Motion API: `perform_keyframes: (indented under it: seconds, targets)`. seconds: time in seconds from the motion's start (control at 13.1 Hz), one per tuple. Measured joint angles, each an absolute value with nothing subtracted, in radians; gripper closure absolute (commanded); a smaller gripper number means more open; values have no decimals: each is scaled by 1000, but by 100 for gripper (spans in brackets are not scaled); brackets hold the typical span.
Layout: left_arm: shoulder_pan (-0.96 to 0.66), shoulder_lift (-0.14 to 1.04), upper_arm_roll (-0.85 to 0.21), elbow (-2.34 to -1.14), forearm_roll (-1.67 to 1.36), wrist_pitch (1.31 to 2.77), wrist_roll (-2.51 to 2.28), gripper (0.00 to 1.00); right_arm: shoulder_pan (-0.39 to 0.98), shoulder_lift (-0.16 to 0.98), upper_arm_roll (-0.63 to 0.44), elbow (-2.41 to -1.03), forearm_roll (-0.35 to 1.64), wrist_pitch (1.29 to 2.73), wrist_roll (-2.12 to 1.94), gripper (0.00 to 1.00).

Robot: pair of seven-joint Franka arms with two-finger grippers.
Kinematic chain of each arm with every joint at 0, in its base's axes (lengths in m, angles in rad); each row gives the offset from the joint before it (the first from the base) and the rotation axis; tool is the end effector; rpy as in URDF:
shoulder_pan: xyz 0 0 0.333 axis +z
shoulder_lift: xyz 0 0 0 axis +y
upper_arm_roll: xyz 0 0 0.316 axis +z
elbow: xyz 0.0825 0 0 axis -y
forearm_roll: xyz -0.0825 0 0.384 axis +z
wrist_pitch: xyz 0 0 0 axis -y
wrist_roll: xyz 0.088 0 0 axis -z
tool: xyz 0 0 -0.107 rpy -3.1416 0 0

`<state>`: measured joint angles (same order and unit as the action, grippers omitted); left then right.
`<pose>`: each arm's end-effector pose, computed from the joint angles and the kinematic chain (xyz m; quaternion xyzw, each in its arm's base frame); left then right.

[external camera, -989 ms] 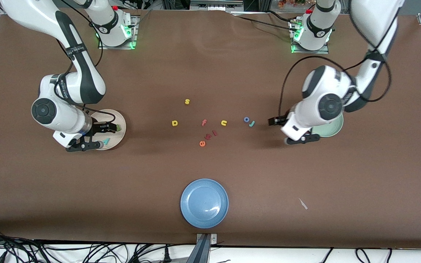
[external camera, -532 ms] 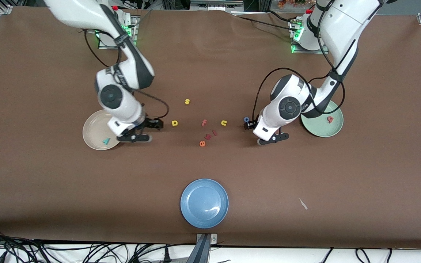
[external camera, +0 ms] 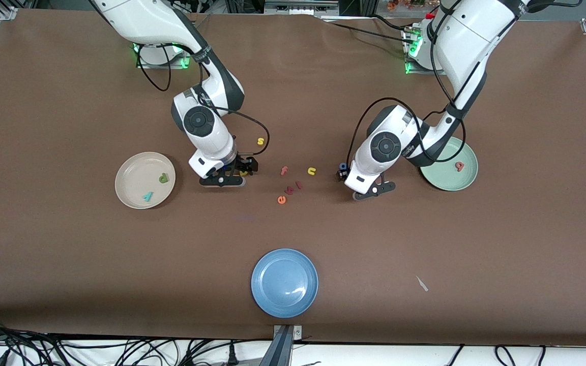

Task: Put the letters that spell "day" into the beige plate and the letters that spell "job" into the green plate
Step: 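Grasp the cyan l with the left gripper while the right gripper grasps the yellow a, then place the yellow a on the cream plate while the left gripper carries the l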

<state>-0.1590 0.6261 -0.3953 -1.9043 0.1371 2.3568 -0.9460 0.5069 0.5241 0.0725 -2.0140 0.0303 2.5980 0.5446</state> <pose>0.5280 -0.3163 0.1797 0.9812 0.1696 -0.0912 0.0112 0.5111 0.3326 0.1952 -0.9992 0.0007 -0.0118 0.0384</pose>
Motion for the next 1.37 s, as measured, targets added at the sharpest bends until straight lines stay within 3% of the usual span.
perform_keyframes:
  seconds: [0.15, 0.3, 0.68, 0.84, 0.99, 1.14, 1.37]
  targets:
    - [-165, 632, -395, -1904, 137, 2357, -987, 27, 507, 537, 73, -2050, 30, 2652, 545, 9]
    - [-165, 638, -394, -1904, 137, 2357, -1018, 37, 509, 538, 73, -2064, 30, 2663, 545, 13]
    - [-164, 646, -394, -1902, 137, 2357, -1044, 46, 532, 538, 80, -2065, 30, 2665, 559, 32]
    - [-164, 646, -394, -1901, 137, 2357, -1047, 54, 532, 538, 80, -2066, 30, 2667, 560, 36]
    - [-164, 646, -396, -1899, 137, 2358, -1049, 70, 532, 538, 80, -2068, 28, 2669, 560, 40]
    - [-165, 647, -397, -1897, 137, 2358, -1049, 83, 532, 537, 79, -2068, 26, 2669, 560, 50]
    - [-165, 647, -398, -1894, 137, 2358, -1049, 85, 532, 535, 78, -2068, 23, 2669, 560, 66]
